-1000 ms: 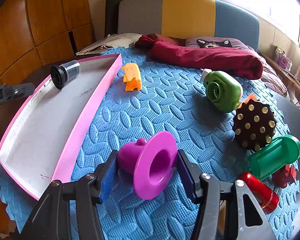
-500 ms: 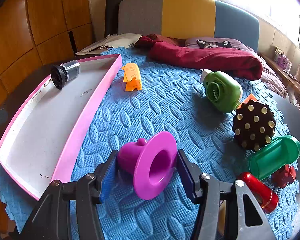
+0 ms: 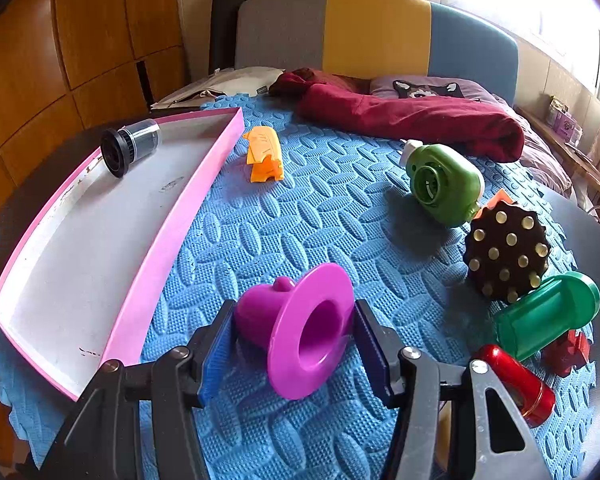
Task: Organize rigid objects
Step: 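Carry the magenta funnel in the right gripper toward the white tray, then lower the magenta funnel into the tray beside the cylinder and open the right gripper, then reach the left gripper to the orange clip and close on it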
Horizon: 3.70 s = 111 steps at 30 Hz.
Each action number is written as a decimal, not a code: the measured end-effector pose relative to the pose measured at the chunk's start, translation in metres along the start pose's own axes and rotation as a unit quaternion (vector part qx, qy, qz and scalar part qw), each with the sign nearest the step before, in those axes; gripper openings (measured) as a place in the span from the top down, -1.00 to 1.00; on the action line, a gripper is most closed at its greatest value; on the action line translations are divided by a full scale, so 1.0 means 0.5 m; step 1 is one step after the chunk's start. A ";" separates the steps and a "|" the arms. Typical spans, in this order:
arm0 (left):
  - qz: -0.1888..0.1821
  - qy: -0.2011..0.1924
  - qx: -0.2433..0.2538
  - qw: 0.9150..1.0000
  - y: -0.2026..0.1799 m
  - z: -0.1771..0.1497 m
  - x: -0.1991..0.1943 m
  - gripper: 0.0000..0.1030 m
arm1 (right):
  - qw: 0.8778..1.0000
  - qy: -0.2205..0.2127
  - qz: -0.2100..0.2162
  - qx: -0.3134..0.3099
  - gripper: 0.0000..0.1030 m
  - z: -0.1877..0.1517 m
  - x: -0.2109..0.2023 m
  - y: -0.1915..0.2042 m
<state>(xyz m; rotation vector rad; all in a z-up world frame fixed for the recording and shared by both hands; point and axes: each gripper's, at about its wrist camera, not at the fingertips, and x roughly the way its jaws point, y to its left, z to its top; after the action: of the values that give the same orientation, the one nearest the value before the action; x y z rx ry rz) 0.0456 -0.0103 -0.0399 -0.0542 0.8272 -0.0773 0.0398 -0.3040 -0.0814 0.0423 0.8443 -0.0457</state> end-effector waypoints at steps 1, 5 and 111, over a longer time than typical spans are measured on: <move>0.002 0.000 -0.001 1.000 0.004 -0.001 0.000 -0.63 | 1.000 0.000 0.000 0.000 -0.12 0.000 0.000 0.000; 0.003 0.005 -0.009 1.000 0.019 -0.002 0.005 -0.63 | 1.000 0.000 -0.001 -0.001 -0.12 0.000 0.000 0.001; -0.197 0.190 0.093 0.957 -0.463 0.226 0.288 -0.76 | 0.984 -0.105 0.000 0.141 -0.19 0.060 -0.170 -0.287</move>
<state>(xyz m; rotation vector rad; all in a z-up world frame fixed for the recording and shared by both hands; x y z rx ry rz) 0.2149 -0.2517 -0.0509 -0.0259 1.1808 -0.5563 -0.0024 -0.4470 -0.0008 0.2990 0.6212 -0.1659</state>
